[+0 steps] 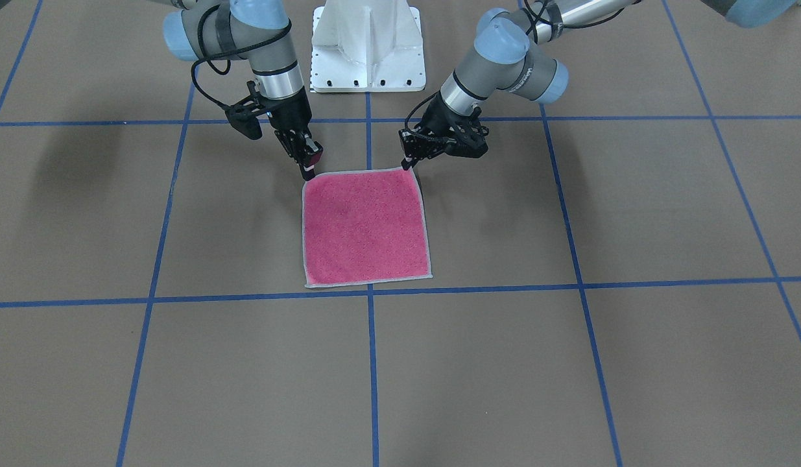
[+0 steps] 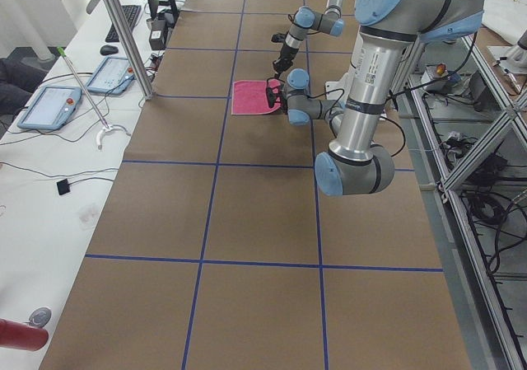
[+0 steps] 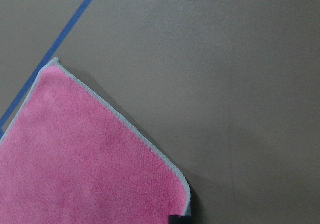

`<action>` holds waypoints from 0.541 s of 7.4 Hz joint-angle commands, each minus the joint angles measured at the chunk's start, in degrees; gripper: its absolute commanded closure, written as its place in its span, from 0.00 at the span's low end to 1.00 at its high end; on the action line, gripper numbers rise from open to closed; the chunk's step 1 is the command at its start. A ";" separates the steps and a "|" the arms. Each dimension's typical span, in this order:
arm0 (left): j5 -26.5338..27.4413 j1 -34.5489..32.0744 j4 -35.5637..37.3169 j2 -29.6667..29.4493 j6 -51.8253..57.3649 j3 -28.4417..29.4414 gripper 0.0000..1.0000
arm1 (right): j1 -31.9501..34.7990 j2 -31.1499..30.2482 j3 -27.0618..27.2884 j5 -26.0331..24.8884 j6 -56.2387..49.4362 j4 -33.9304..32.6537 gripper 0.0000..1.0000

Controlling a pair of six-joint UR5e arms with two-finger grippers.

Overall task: Fold towel twice with both arms
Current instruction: 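Pinch the near towel corners with both grippers, then lift the near corners and fold them over toward the far edge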

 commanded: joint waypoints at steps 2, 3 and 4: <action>-0.53 -0.18 0.00 0.07 -0.09 -2.01 1.00 | 0.35 -0.26 0.87 0.09 -0.21 -0.09 1.00; -0.53 -0.18 0.35 0.60 -0.17 -4.46 1.00 | 0.35 -0.44 1.75 -0.09 -0.21 -0.18 1.00; -0.53 -0.18 0.53 1.12 -0.78 -6.49 1.00 | 0.27 -1.48 3.85 -0.09 -0.04 -0.18 1.00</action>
